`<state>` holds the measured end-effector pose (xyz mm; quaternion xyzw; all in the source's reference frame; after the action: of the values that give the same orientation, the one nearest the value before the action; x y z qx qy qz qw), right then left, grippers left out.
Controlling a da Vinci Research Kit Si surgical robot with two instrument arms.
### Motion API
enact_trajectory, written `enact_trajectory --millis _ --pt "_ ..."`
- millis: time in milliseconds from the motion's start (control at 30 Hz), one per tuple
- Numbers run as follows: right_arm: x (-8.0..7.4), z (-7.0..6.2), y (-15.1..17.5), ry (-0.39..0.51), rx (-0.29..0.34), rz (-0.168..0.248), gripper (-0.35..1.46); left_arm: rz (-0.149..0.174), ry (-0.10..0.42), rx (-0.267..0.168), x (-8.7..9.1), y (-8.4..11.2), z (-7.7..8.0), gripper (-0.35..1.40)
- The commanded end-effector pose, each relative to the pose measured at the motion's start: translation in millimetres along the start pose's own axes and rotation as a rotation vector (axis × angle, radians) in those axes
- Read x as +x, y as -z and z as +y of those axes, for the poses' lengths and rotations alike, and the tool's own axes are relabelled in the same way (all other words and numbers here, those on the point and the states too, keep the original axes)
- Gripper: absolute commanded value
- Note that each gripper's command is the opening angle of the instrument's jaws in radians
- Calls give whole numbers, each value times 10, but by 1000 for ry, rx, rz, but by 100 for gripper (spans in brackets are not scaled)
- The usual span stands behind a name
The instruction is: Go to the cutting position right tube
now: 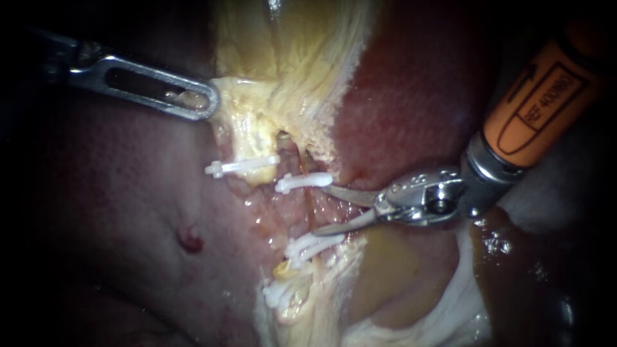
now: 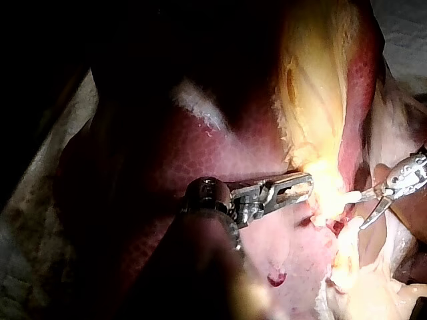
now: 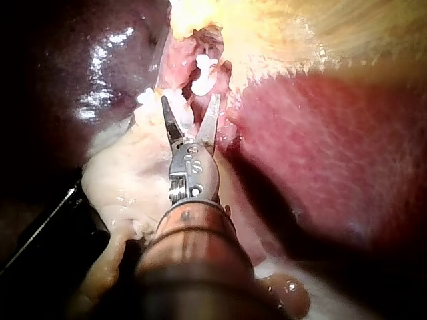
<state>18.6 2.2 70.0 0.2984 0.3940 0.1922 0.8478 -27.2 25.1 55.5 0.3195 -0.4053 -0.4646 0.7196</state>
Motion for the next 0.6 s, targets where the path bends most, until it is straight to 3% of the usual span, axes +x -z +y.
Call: enact_trajectory --millis 33,600 --pt "0 1 -3 3 3 -3 141 0 0 0 0 0 0 -35" --pt "7 11 -23 66 136 101 141 1 -1 1 0 -1 3 -35"
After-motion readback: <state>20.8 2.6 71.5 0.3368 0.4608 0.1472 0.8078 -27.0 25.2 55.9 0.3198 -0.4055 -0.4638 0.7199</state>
